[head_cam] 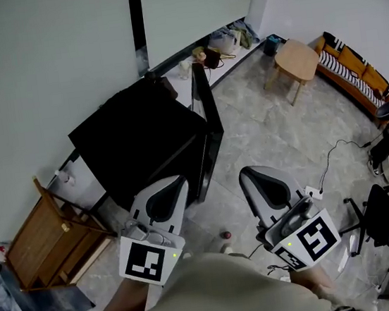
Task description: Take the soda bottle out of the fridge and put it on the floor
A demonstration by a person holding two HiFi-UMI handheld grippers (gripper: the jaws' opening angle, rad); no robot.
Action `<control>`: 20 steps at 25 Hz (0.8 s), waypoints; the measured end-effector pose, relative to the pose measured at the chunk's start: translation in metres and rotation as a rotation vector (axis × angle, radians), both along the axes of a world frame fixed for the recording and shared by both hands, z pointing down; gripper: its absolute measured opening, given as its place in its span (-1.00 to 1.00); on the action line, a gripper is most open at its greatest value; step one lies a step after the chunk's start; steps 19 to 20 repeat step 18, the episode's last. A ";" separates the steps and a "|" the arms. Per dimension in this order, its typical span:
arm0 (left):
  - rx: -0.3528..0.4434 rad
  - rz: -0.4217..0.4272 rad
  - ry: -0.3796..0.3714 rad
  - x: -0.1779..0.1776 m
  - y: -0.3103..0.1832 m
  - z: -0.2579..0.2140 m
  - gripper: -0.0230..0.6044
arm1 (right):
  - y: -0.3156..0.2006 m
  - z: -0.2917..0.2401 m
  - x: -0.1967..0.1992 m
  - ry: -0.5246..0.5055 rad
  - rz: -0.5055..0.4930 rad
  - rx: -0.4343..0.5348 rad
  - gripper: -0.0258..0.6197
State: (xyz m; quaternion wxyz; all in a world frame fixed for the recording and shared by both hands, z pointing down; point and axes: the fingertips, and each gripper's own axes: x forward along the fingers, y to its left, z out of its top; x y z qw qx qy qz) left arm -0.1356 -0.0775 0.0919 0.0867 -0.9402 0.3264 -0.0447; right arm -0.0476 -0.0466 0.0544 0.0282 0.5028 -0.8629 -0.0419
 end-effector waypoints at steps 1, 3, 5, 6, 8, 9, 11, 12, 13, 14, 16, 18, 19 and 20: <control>-0.002 -0.001 0.001 -0.001 0.001 0.000 -0.90 | 0.001 0.001 -0.001 0.004 -0.001 -0.003 -0.92; -0.011 -0.003 0.005 -0.003 0.003 0.002 -0.90 | 0.004 0.003 -0.002 0.014 0.000 -0.010 -0.92; -0.020 -0.005 0.009 -0.005 0.006 0.005 -0.90 | 0.007 0.007 -0.002 0.020 0.004 -0.016 -0.92; -0.024 -0.005 0.010 -0.005 0.007 0.006 -0.90 | 0.008 0.008 -0.002 0.021 0.007 -0.018 -0.92; -0.027 -0.005 0.011 -0.005 0.010 0.007 -0.90 | 0.011 0.011 0.000 0.022 0.013 -0.023 -0.92; -0.027 -0.005 0.010 -0.005 0.011 0.007 -0.90 | 0.013 0.012 0.001 0.022 0.017 -0.026 -0.92; -0.030 -0.003 0.009 -0.005 0.015 0.007 -0.90 | 0.016 0.013 0.002 0.024 0.024 -0.030 -0.92; -0.032 -0.002 0.007 -0.004 0.016 0.007 -0.90 | 0.017 0.013 0.003 0.024 0.026 -0.030 -0.92; -0.034 -0.002 0.004 -0.004 0.017 0.007 -0.90 | 0.018 0.013 0.003 0.025 0.029 -0.029 -0.92; -0.034 -0.004 0.002 -0.004 0.018 0.008 -0.90 | 0.019 0.013 0.004 0.026 0.031 -0.028 -0.92; -0.035 -0.006 0.004 -0.003 0.019 0.008 -0.90 | 0.021 0.014 0.005 0.030 0.033 -0.029 -0.92; -0.036 -0.008 0.007 -0.002 0.021 0.009 -0.90 | 0.022 0.016 0.007 0.034 0.035 -0.032 -0.92; -0.036 -0.008 0.007 -0.002 0.021 0.009 -0.90 | 0.022 0.016 0.007 0.034 0.035 -0.032 -0.92; -0.036 -0.008 0.007 -0.002 0.021 0.009 -0.90 | 0.022 0.016 0.007 0.034 0.035 -0.032 -0.92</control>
